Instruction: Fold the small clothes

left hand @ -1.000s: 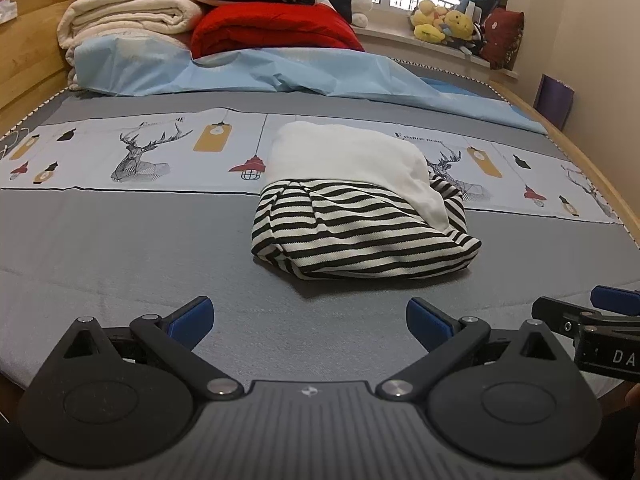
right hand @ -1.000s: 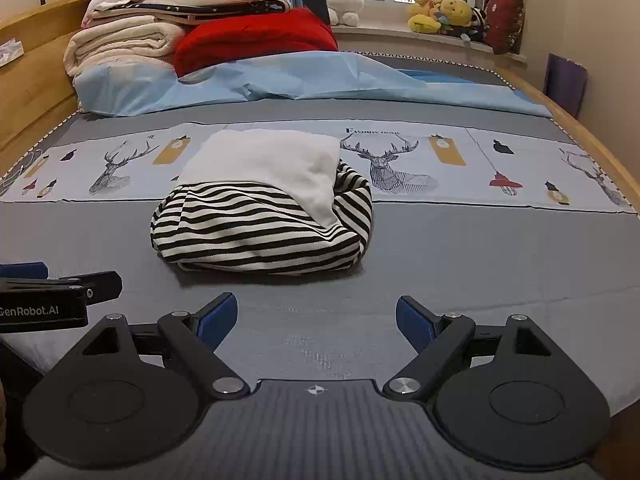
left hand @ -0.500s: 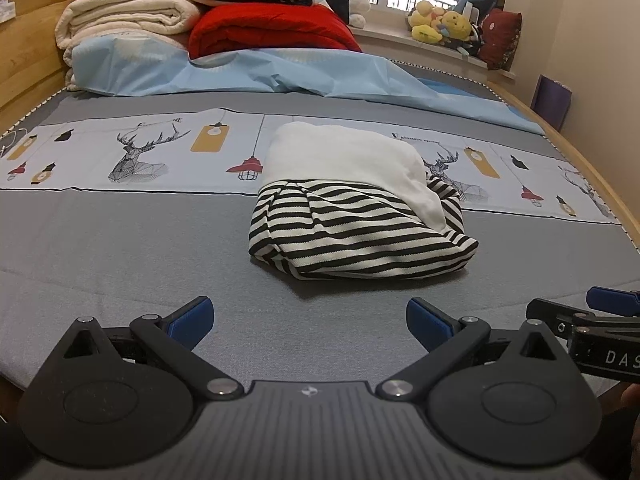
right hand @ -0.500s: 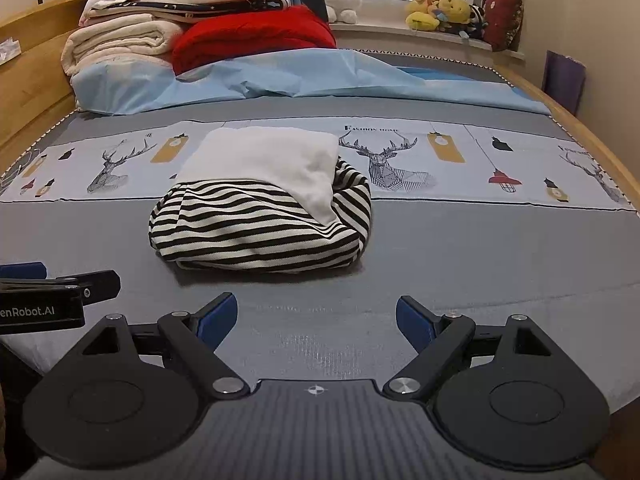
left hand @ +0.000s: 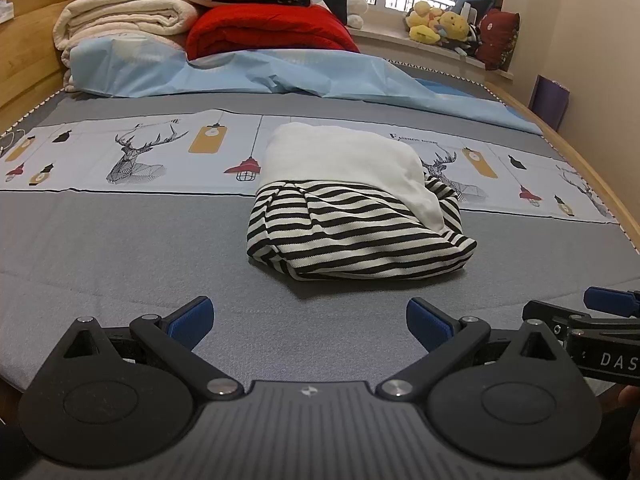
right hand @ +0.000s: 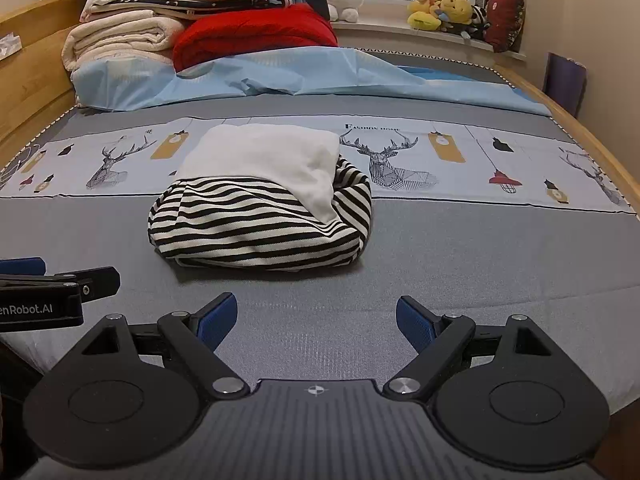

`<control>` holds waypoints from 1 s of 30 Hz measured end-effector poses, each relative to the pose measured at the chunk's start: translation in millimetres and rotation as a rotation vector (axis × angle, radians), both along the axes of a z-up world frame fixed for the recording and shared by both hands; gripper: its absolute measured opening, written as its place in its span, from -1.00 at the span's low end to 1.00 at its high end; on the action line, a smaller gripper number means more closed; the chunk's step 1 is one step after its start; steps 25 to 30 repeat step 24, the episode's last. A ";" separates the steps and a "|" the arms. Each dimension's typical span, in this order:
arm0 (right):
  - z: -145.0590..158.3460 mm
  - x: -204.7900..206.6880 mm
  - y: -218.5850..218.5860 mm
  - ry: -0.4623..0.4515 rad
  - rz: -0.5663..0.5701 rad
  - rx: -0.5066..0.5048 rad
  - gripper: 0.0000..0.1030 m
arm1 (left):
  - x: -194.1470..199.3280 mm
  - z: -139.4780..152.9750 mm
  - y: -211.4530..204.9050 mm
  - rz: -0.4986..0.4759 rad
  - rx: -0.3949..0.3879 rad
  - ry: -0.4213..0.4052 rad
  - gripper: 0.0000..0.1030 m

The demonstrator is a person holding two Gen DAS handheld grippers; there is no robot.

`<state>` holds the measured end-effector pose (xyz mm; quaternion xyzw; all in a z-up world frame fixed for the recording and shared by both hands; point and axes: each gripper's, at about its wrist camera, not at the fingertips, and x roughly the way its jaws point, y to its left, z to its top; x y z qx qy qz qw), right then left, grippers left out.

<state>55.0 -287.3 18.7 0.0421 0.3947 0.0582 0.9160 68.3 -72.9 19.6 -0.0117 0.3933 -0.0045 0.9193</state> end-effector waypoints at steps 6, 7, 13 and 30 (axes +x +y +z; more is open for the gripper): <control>0.4 0.2 0.7 0.000 -0.001 0.000 0.70 | -0.3 -0.2 1.3 -0.006 0.001 -0.003 0.99; 0.0 0.0 0.3 0.000 0.001 -0.001 0.70 | -0.3 -0.2 1.1 -0.006 0.000 -0.003 0.99; -0.3 0.0 0.6 0.000 0.001 -0.002 0.70 | -0.4 -0.3 1.6 -0.010 0.003 -0.004 0.99; -1.7 -0.9 0.1 0.000 0.005 -0.005 0.70 | -0.5 -1.0 1.1 -0.020 0.004 -0.010 0.99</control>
